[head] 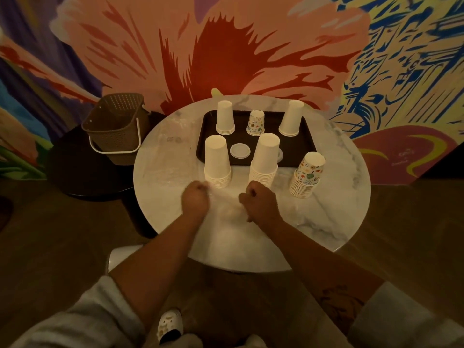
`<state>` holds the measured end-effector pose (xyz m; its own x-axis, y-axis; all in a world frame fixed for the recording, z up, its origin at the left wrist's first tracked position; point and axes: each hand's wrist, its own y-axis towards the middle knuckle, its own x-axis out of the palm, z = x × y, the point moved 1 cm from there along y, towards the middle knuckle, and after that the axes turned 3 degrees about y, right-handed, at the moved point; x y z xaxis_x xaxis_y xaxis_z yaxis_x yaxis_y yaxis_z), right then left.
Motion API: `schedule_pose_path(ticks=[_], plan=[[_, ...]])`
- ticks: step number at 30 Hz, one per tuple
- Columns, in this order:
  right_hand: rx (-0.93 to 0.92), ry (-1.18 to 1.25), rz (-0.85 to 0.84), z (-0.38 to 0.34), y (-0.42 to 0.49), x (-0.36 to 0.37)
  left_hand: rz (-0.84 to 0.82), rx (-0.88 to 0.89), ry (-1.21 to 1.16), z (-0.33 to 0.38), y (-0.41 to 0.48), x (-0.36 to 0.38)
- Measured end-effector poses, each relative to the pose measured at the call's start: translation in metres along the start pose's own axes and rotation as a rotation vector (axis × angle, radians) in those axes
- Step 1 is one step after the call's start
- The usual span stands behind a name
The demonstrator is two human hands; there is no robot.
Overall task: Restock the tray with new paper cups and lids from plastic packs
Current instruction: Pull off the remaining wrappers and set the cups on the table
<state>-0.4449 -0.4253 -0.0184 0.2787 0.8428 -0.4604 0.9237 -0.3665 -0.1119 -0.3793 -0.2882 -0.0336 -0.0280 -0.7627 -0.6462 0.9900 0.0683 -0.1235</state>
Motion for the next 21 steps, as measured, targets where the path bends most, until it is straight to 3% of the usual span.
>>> schedule_pose_path(ticks=[3, 8, 10, 15, 21], plan=[[-0.015, -0.074, -0.012, 0.008, 0.006, -0.015, 0.066, -0.075, -0.006, -0.019, 0.023, -0.034], [-0.111, -0.057, -0.09, -0.008, 0.009, -0.004, -0.311, -0.091, -0.233, 0.008, 0.004, -0.038], [-0.175, -0.02, -0.132, -0.021, 0.008, 0.004, -0.383, -0.059, -0.286, 0.02, -0.007, -0.032], [-0.113, 0.161, -0.205, -0.039, 0.012, 0.0, -0.387, -0.039, -0.527, 0.041, -0.016, -0.053], [-0.136, 0.386, -0.107, -0.069, 0.005, -0.013, -0.409, -0.036, -0.757, 0.063, -0.016, -0.078]])
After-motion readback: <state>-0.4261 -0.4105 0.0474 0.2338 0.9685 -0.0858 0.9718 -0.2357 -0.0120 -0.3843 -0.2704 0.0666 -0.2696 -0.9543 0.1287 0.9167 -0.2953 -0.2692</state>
